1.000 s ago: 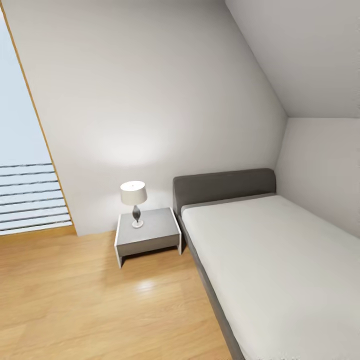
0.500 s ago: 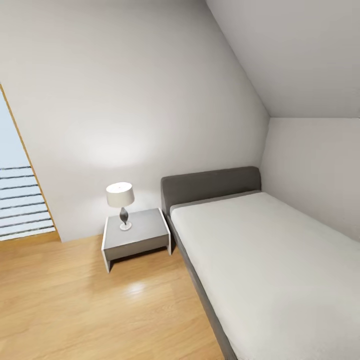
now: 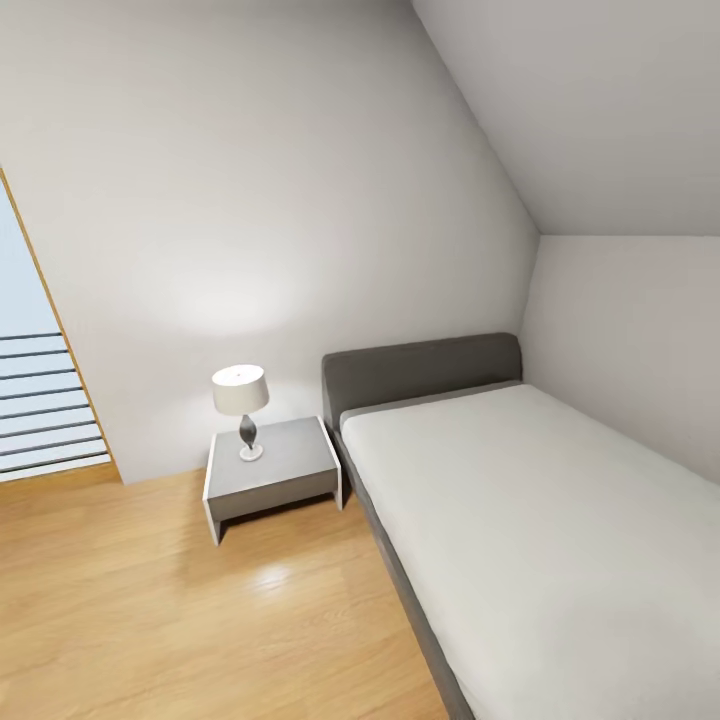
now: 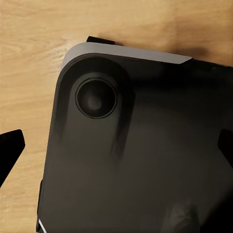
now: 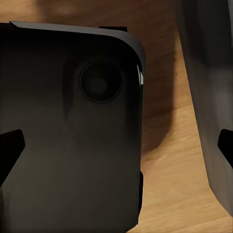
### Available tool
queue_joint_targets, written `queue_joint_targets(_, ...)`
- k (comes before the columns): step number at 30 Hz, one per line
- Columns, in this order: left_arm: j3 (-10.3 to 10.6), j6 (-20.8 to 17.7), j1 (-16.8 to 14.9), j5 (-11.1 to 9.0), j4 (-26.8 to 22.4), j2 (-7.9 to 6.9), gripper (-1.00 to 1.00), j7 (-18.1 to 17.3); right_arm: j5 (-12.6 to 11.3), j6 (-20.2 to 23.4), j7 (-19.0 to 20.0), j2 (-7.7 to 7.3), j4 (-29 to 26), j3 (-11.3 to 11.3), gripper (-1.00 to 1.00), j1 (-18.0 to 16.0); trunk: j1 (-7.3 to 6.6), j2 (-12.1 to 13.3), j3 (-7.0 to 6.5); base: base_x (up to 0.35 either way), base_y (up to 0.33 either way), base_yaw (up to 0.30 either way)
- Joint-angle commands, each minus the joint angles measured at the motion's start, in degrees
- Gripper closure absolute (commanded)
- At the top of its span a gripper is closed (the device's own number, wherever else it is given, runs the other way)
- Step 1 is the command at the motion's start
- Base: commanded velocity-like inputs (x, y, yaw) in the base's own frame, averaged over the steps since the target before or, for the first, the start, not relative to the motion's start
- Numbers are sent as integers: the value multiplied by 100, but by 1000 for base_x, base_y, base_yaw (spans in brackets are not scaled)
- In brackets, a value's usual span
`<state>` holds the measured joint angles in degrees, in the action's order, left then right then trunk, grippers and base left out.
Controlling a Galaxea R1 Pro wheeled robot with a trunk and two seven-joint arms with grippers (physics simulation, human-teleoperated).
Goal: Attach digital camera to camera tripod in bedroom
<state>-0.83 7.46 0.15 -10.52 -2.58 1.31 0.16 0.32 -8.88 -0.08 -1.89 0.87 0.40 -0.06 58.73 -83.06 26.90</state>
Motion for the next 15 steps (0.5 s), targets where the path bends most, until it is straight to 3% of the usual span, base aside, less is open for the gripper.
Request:
queue_joint_targets(1,-5,10,2,-29,-5,1,-100,2,3,-29,-1,-1,9,4,-100,-2,0,-2,3,0,0,-1)
queue_joint_targets(15,-5,10,2,-29,-5,-1,-100,9,10,-26,-1,-1,9,5,-100,-2,0,-2,3,0,0,0)
